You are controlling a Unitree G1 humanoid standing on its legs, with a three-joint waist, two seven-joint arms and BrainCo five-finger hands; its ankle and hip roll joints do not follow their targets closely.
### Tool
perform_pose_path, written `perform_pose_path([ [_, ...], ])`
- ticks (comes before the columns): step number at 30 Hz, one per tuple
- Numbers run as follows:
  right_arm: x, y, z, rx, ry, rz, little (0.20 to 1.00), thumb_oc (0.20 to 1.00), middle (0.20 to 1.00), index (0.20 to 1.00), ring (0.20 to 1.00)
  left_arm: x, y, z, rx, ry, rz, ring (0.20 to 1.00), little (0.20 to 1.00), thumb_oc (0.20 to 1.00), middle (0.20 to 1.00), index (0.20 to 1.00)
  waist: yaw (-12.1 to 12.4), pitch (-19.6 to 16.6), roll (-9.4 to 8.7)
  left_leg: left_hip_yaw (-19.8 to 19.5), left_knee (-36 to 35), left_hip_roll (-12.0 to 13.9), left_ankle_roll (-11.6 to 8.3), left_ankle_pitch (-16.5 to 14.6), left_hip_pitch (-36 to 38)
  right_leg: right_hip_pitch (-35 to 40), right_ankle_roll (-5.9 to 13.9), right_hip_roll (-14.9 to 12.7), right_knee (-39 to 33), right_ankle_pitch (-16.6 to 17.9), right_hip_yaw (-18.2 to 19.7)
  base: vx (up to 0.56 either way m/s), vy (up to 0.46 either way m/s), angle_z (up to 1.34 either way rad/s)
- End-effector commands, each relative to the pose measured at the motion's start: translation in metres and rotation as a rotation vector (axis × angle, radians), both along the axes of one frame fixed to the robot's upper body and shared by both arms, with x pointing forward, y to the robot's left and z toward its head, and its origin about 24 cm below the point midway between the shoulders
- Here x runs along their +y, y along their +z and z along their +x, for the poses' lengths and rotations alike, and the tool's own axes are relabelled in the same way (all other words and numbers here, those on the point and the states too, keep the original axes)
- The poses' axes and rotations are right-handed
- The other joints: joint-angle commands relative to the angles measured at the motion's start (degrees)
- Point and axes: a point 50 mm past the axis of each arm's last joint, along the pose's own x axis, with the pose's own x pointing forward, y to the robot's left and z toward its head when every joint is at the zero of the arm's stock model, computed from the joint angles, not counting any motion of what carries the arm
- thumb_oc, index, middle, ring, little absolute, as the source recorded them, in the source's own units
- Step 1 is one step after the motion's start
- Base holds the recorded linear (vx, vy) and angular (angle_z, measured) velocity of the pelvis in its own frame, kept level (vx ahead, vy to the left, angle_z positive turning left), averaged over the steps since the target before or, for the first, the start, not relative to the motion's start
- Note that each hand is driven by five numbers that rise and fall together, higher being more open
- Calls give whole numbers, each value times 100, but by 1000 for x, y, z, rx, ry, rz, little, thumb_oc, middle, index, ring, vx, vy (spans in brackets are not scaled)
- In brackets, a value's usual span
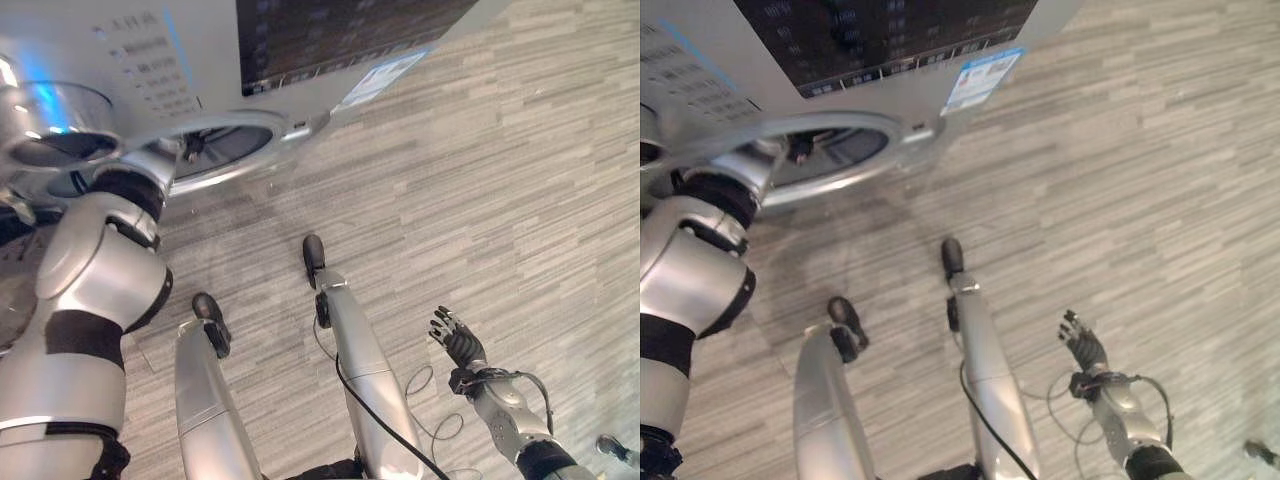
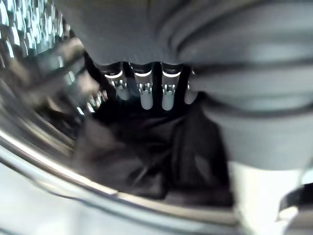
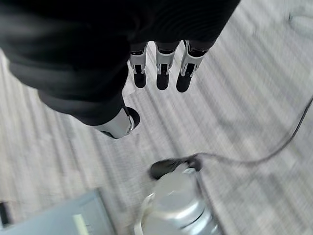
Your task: Grab the laundry basket,head to the washer,open it,put in the laundry and shut it.
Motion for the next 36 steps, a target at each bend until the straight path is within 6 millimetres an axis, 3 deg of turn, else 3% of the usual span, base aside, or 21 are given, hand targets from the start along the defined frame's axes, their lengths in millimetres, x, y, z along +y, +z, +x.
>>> perform_pose_path([
  [1, -3, -21, -27, 101, -88, 91, 1000, 1000, 1000, 1000, 1000, 23, -26, -7, 66, 79, 32, 1000, 1000, 1000, 1000, 1000, -225, -158, -26, -19, -713, -249, 151, 518, 524, 377, 169, -354, -153, -129, -319, 0, -15, 15],
  [4, -2, -32, -36, 142, -165, 142, 1000, 1000, 1000, 1000, 1000, 28, -95, -21, 195, 88, -68, 1000, 1000, 1000, 1000, 1000, -123, -113, 38, -11, -1295, -407, 134, 744, 1088, 885, 208, -441, -510, -30, -358, 19, 0, 12],
  [6, -6, -39, -42, 171, -219, 165, 1000, 1000, 1000, 1000, 1000, 26, -128, -31, 244, 89, -132, 1000, 1000, 1000, 1000, 1000, -37, -93, 102, -15, -1626, -493, 118, 879, 1428, 1229, 218, -499, -698, 1, -393, 35, 13, 11],
  [8, -13, -47, -50, 212, -296, 174, 1000, 1000, 1000, 1000, 1000, 20, -172, -48, 320, 69, -216, 1000, 1000, 1000, 1000, 1000, 99, -80, 222, -62, -2026, -585, 104, 1023, 1867, 1653, 230, -579, -900, 17, -474, 89, 25, 12],
  [9, -19, -50, -53, 233, -350, 175, 1000, 1000, 1000, 1000, 1000, 16, -207, -68, 382, 60, -288, 1000, 1000, 1000, 1000, 1000, 200, -87, 348, -91, -2424, -662, 103, 1165, 2279, 2056, 238, -639, -1091, 33, -536, 88, 40, 18],
  [10, -19, -50, -53, 233, -349, 174, 1000, 1000, 1000, 1000, 1000, 16, -207, -68, 383, 60, -288, 1000, 1000, 1000, 1000, 1000, 197, -78, 347, -92, -2438, -664, 102, 1170, 2300, 2075, 238, -640, -1099, 35, -539, 12, 53, 36],
  [11, -25, -54, -59, 261, -405, 176, 1000, 1000, 1000, 1000, 1000, 6, -228, -79, 411, 42, -352, 1000, 1000, 1000, 1000, 1000, 243, -119, 398, -96, -2855, -739, 119, 1472, 2563, 2333, 212, -720, -1346, 212, -636, -12, 31, 44],
  [13, -29, -55, -58, 269, -457, 189, 1000, 1000, 1000, 1000, 1000, -6, -255, -98, 474, 19, -420, 1000, 1000, 1000, 1000, 1000, 315, -226, 505, -147, -3252, -776, 85, 1624, 2923, 2673, 248, -773, -1551, 252, -728, 47, 49, 47],
  [14, -30, -55, -58, 269, -457, 189, 1000, 1000, 1000, 1000, 1000, -6, -255, -98, 475, 19, -420, 1000, 1000, 1000, 1000, 1000, 315, -219, 504, -148, -3262, -776, 85, 1629, 2938, 2686, 248, -773, -1557, 253, -730, 84, 55, 23],
  [16, -37, -62, -73, 319, -548, 209, 1000, 1000, 1000, 1000, 1000, -13, -286, -125, 556, 29, -534, 1000, 1000, 1000, 1000, 1000, 387, -460, 666, -207, -3980, -801, 47, 1871, 3546, 3229, 291, -789, -1924, 313, -829, 108, 67, 18],
  [17, -37, -62, -73, 319, -548, 209, 1000, 1000, 1000, 1000, 1000, -13, -286, -125, 555, 29, -534, 1000, 1000, 1000, 1000, 1000, 386, -458, 666, -207, -3981, -800, 47, 1872, 3548, 3233, 291, -789, -1925, 313, -830, 163, 77, 27],
  [19, -47, -65, -85, 351, -633, 225, 1000, 1000, 1000, 1000, 1000, -15, -323, -164, 671, 93, -627, 1000, 1000, 1000, 1000, 1000, 455, -848, 778, -228, -4699, -750, 0, 2124, 4159, 3826, 355, -784, -2429, 421, -893, 173, 74, 20],
  [21, -47, -65, -85, 350, -632, 225, 1000, 1000, 1000, 1000, 1000, -15, -322, -164, 671, 93, -627, 1000, 1000, 1000, 1000, 1000, 454, -859, 778, -229, -4714, -752, 2, 2148, 4146, 3819, 354, -785, -2456, 450, -895, 65, 29, 2],
  [22, -51, -62, -83, 334, -639, 206, 1000, 1000, 1000, 1000, 1000, -10, -336, -184, 708, 150, -675, 1000, 1000, 1000, 1000, 1000, 513, -1074, 814, -191, -5014, -710, -36, 2257, 4379, 4061, 402, -794, -2706, 525, -918, 92, 20, -3],
  [25, -61, -53, -78, 276, -604, 163, 1000, 1000, 1000, 1000, 1000, 5, -349, -210, 757, 219, -685, 1000, 1000, 1000, 1000, 1000, 565, -1407, 812, -144, -5348, -618, -65, 2330, 4746, 4338, 442, -765, -2837, 514, -900, 116, 16, -9],
  [26, -61, -53, -78, 277, -604, 163, 1000, 1000, 1000, 1000, 1000, 5, -349, -211, 757, 219, -685, 1000, 1000, 1000, 1000, 1000, 564, -1405, 811, -144, -5348, -617, -65, 2327, 4754, 4347, 442, -764, -2840, 513, -901, 148, 8, -9],
  [27, -68, -45, -75, 219, -599, 154, 1000, 1000, 1000, 1000, 1000, 14, -356, -227, 770, 282, -739, 1000, 1000, 1000, 1000, 1000, 581, -1559, 779, -148, -5348, -579, -73, 2289, 4865, 4480, 458, -767, -2834, 475, -914, 88, -4, -3],
  [28, -68, -45, -75, 220, -599, 154, 1000, 1000, 1000, 1000, 1000, 15, -356, -227, 770, 282, -739, 1000, 1000, 1000, 1000, 1000, 578, -1557, 779, -150, -5348, -579, -73, 2287, 4872, 4488, 458, -767, -2834, 472, -917, 167, -8, 2],
  [31, -87, -23, -64, 92, -606, 106, 1000, 1000, 1000, 1000, 1000, 25, -366, -254, 800, 377, -822, 1000, 1000, 1000, 1000, 1000, 598, -1806, 727, -170, -5348, -562, -64, 2190, 5057, 4770, 498, -798, -2943, 450, -953, 111, -1, 8],
  [34, -100, -10, -61, 43, -612, 65, 1000, 1000, 1000, 1000, 1000, 30, -370, -267, 812, 424, -862, 1000, 1000, 1000, 1000, 1000, 593, -1923, 706, -159, -5348, -560, -70, 2149, 5117, 4889, 521, -802, -3072, 492, -975, 107, 8, 3],
  [36, -107, 11, -48, -58, -590, 19, 1000, 1000, 1000, 1000, 1000, 34, -374, -280, 836, 455, -856, 1000, 1000, 1000, 1000, 1000, 578, -2044, 684, -150, -5348, -560, -70, 2105, 5154, 4970, 543, -818, -3193, 545, -972, 80, 10, 8],
])
